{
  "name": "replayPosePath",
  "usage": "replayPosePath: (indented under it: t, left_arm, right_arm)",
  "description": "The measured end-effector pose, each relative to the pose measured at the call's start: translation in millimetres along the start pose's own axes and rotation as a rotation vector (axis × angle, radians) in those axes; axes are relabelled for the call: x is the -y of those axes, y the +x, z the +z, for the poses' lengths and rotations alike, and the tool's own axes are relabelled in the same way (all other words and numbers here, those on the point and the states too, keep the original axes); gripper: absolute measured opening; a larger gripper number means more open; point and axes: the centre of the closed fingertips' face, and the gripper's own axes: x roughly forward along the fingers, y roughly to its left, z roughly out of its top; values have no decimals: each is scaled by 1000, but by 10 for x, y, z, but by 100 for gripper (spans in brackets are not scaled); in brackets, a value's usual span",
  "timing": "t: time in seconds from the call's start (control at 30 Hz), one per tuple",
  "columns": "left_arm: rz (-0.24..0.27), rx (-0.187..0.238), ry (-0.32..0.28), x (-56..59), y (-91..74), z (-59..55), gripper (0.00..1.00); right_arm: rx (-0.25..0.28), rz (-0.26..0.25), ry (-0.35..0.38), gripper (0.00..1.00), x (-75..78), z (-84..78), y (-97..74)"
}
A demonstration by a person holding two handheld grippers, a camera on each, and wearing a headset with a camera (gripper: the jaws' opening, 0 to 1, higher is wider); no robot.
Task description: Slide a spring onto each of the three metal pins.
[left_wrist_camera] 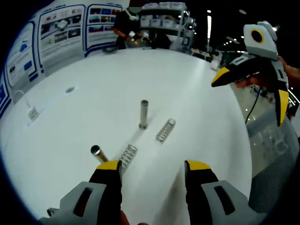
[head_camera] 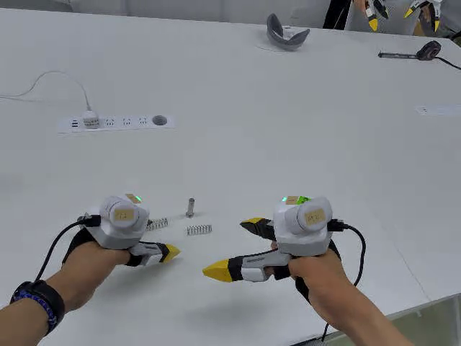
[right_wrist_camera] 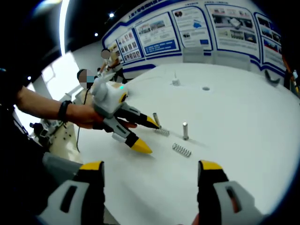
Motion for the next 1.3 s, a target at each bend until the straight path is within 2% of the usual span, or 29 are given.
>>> replayPosePath:
  t: [0.13,0.2,0.3,0.47,0.57,0.6,0.67,0.77,0.9,1.07,1.17,1.3]
  left_arm:
    - [-47,-20,31,150,-40,-64,54]
    - [-45,-25,72,176,-72,-80,56]
    - [-28,-7,79,143,-100,-52,56]
    - [5,5,45,9,-42,-23,59]
    - [-2,3,10,-8,19,-43,62]
    - [15,35,7,-23,25,16,64]
    - [7,21,2,-5,19,10,64]
    - [5,0,5,20,20,-14,62]
    - [-5,-7,20,90,-2,-28,60]
    - [5,-14,16,24,42,-54,52]
    - [29,-27,27,-21,63,-88,44]
    - [74,-22,-11,-119,99,-101,32]
  right_arm:
    - [3,4,0,83,-20,8,8]
    - [1,5,-2,83,-22,5,10]
    - [2,5,-2,83,-22,6,8]
    - [-2,8,-2,83,-24,-2,7]
    - [0,7,-2,83,-26,0,5]
    - [1,7,0,83,-23,1,1]
    - [2,7,4,83,-20,1,-5]
    - [0,4,5,83,-16,-4,-22]
    - [4,1,6,83,-8,-3,-30]
    - [2,3,6,83,-8,-10,-20]
    - [1,7,6,82,-18,-13,-16]
    - [0,9,10,82,-26,-25,-11]
